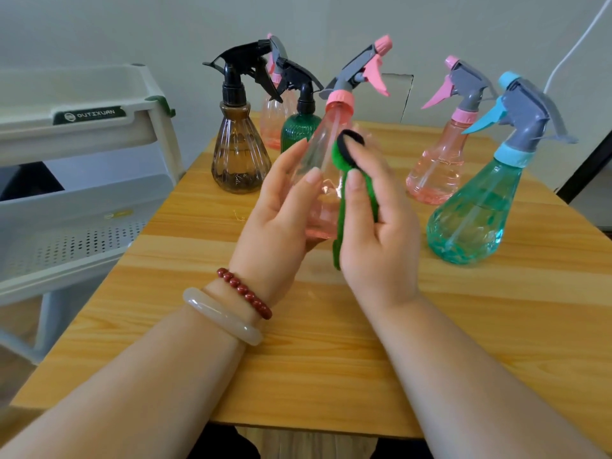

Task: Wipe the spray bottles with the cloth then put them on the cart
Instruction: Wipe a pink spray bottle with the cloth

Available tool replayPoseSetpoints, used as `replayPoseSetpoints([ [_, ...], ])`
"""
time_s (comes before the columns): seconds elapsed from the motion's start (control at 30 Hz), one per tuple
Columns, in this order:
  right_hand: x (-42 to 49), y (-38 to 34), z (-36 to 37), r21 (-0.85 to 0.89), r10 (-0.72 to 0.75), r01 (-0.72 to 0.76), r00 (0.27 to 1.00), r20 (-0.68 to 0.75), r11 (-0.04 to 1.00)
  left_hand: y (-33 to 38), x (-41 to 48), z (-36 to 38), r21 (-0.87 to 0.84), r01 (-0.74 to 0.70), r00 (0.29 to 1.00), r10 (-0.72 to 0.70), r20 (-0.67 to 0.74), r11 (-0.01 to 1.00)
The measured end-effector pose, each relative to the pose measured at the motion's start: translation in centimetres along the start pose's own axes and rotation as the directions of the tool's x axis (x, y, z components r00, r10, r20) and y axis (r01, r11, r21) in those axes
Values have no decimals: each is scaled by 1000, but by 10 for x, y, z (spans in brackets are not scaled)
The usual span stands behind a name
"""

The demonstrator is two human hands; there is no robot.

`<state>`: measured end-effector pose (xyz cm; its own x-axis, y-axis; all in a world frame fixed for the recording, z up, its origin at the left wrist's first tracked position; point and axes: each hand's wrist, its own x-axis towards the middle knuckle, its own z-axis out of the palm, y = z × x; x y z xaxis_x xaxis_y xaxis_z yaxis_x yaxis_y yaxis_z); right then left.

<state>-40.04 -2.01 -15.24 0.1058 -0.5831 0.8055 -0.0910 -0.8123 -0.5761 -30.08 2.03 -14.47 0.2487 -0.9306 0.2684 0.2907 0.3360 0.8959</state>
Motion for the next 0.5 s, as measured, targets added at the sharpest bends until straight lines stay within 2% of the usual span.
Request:
replayPoseSetpoints([
  [0.1,2,3,2,73,307,-302,948,-83,951,2,1,1,-72,20,1000,-19,15,997],
  [0.13,1,3,3,77,336,-330,938,-79,941,2,2,2,-83,22,1000,-20,16,996],
  [0.2,0,-2,3,57,207,-204,977,-50,977,1,2,2,-78,9,1000,-8,17,997],
  [0.27,-5,-5,5,-39,-31,32,999,43,999,2,2,2,-67,-4,1000,5,5,998],
  [0.33,-2,-2,6,-43,-83,86,995,62,995,2,2,0,-64,-4,1000,5,6,998],
  [0.4,1,0,5,-18,10,-11,1000,-26,1000,1,2,-1,-73,5,999,-3,36,997],
  [0.5,2,3,5,111,314,-304,946,-85,946,-2,2,0,-73,10,999,-8,32,997],
])
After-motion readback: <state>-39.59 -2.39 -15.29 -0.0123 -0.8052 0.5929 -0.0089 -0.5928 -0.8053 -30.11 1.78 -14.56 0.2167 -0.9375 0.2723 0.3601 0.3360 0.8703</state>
